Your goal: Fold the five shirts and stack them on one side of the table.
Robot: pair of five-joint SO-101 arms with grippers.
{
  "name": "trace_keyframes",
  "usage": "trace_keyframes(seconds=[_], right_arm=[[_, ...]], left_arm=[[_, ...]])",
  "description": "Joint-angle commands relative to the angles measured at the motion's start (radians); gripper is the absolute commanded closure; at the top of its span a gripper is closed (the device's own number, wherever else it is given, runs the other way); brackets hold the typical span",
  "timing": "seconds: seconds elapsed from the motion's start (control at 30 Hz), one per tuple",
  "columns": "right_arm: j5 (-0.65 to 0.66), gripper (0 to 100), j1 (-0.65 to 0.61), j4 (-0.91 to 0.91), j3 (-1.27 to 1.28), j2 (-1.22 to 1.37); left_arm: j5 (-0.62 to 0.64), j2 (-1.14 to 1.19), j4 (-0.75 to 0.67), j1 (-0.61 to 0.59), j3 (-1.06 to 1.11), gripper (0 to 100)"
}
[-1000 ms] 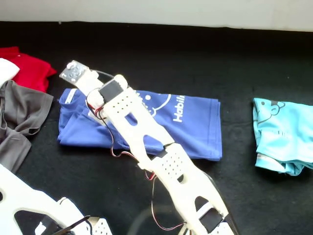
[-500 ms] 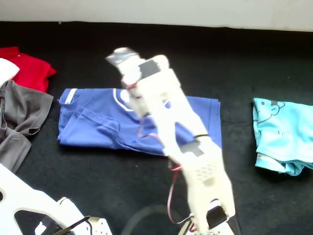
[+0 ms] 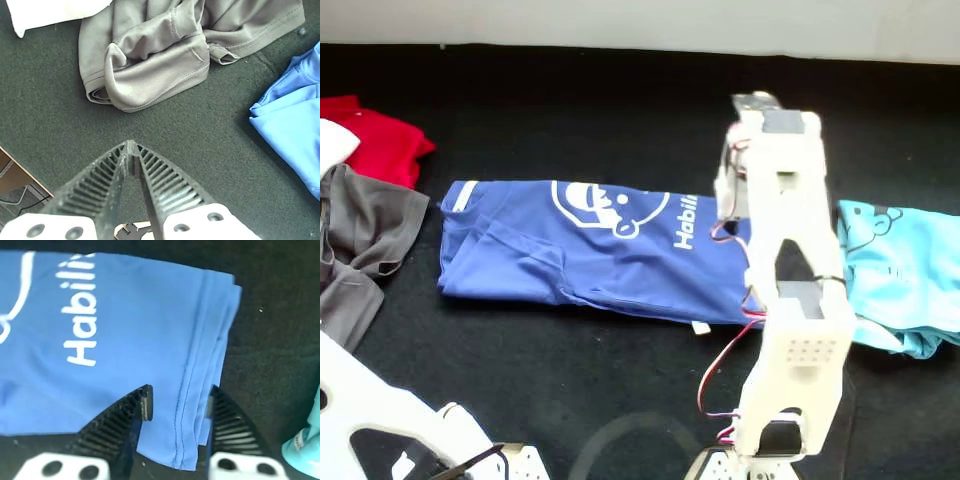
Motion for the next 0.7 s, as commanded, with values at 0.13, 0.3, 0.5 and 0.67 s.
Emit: trace_keyframes(seconds=[0.13, 0.3, 0.5, 0.67], right_arm=[[-0.068, 78.6, 0.065, -0.130, 0.105, 0.008], [-0.068, 78.6, 0.082, -0.180, 0.203, 0.002], [-0.066, 78.6, 0.077, -0.248, 0.283, -0.019], [-0.057, 78.6, 0.074, -0.363, 0.407, -0.074]], left_arm=[[-0.009, -0.018, -0.015, 0.044, -0.027, 99], [-0.009, -0.018, -0.014, 0.042, -0.027, 99], [-0.009, -0.018, -0.014, 0.042, -0.027, 99], [-0.009, -0.018, -0.014, 0.042, -0.027, 99]])
